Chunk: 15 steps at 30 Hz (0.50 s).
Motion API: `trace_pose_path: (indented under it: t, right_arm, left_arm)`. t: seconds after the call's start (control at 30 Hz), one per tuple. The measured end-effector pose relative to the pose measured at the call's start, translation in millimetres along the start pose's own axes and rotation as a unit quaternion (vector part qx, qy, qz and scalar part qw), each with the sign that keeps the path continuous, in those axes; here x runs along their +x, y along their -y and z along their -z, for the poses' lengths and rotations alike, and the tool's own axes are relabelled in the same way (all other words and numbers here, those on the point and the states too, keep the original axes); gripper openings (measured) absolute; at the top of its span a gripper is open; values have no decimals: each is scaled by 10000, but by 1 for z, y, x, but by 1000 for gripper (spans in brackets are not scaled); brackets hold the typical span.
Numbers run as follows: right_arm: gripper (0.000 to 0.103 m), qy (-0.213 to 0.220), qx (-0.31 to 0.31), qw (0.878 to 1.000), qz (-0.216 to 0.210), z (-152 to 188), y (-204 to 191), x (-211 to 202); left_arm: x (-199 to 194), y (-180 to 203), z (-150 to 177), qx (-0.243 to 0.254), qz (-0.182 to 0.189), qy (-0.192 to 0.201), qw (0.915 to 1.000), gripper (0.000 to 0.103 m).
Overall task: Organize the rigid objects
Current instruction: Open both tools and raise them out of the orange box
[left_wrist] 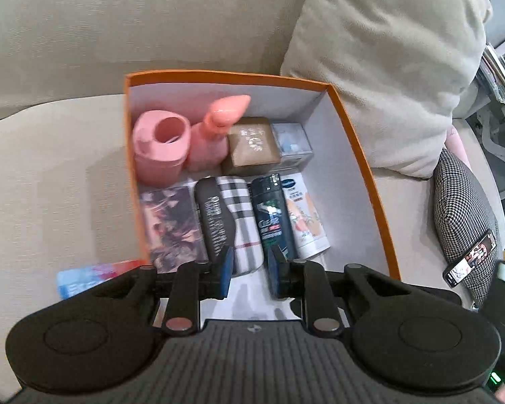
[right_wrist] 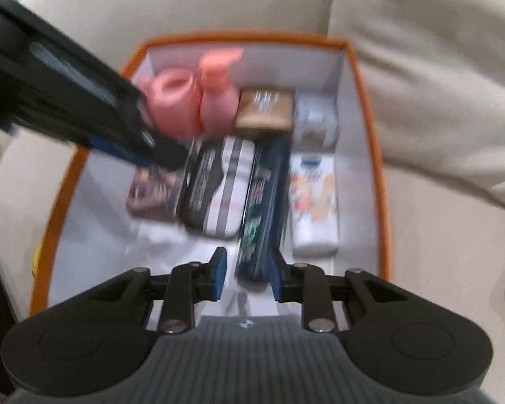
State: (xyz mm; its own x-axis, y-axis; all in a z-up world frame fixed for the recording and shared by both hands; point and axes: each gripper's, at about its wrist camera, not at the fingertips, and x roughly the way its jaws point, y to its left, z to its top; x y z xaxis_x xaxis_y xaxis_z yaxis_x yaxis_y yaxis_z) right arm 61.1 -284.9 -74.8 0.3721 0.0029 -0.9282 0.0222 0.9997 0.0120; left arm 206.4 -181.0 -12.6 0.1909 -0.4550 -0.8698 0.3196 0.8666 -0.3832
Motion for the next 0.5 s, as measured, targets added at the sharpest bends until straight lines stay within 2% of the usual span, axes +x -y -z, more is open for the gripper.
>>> trace_pose_path:
  t: [0.2,0.4,0.5]
  right_arm:
    - [13,-607,-116,9980,157,4,-5,21]
    - [7,-427,55,9985,337,0,-2,28]
    - [6,-463,96,9983,331,-4,-2,29]
  left_arm:
    - [-23,-23,13,-247,13,171,9995,25]
    - [-37,-39,19,-408,81,282,9987,24]
    - [-42,-40,20,-355,-34,347,9988,25]
